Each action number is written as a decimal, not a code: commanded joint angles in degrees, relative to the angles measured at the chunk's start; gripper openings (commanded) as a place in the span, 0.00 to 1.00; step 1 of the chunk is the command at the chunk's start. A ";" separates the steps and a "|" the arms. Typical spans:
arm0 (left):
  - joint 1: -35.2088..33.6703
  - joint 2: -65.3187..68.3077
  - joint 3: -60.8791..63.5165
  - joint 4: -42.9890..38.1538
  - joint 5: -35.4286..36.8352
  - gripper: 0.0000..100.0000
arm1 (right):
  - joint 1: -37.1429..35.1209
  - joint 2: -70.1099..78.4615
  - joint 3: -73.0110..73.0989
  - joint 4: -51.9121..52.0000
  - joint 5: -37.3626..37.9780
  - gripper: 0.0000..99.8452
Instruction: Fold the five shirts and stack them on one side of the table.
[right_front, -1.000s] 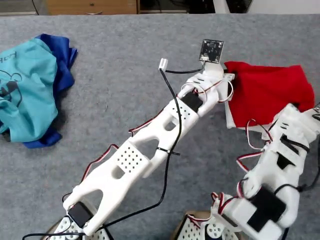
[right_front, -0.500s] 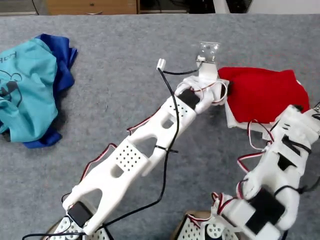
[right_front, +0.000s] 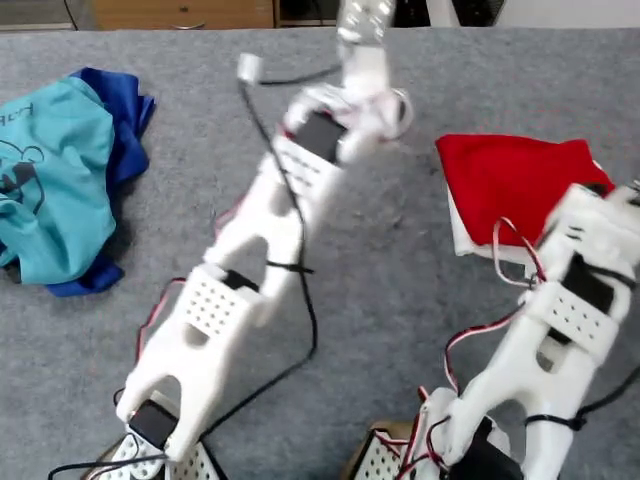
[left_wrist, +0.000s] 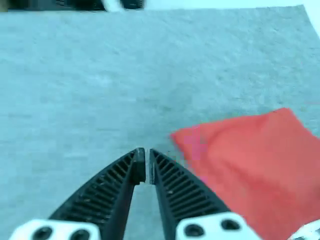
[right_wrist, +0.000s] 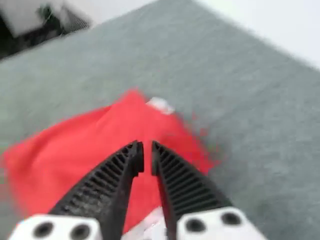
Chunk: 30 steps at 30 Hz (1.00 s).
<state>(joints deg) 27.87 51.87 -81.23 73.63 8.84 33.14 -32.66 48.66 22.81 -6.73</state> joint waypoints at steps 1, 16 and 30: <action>-6.68 -5.41 -3.69 12.75 -6.07 0.02 | -5.85 -1.89 -5.93 9.67 0.53 0.03; -48.53 -38.11 34.02 27.34 -16.97 0.02 | -29.67 -2.07 -12.53 46.24 0.79 0.01; -72.26 -59.47 96.79 -13.45 -20.92 0.17 | -36.18 -1.80 -12.35 54.07 0.44 0.25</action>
<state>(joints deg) -43.08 -7.30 11.16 66.51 -11.82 -2.46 -32.75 39.43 76.09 -6.29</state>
